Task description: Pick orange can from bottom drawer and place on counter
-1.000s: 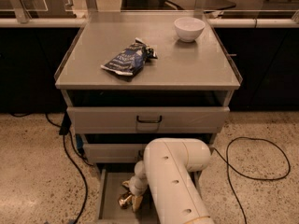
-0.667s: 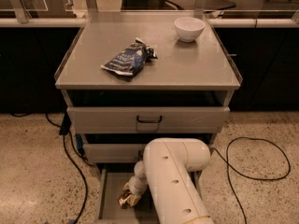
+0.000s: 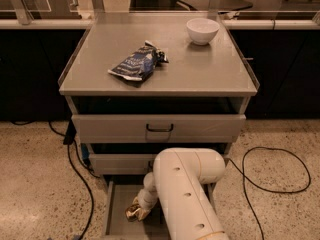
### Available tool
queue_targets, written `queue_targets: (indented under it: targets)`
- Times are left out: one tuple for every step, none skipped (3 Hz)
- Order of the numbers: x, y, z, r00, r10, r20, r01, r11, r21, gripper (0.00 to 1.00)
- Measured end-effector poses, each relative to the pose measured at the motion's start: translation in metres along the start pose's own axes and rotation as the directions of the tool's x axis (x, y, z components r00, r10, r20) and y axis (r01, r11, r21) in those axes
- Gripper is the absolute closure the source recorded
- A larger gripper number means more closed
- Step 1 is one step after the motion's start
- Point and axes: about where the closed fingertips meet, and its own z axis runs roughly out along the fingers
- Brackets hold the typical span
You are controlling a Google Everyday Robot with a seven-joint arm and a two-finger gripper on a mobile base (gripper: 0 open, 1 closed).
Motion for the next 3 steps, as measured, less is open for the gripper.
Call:
queue_targets:
  targets:
    - [0.0,0.0,0.0,1.0,0.0,0.0,0.0,1.0,0.0,1.0]
    - [0.0,0.0,0.0,1.0,0.0,0.0,0.0,1.0,0.0,1.0]
    - [-0.003,0.004,-0.011,1.0,-0.019,-0.001,0.019,0.9996,-0.021,1.0]
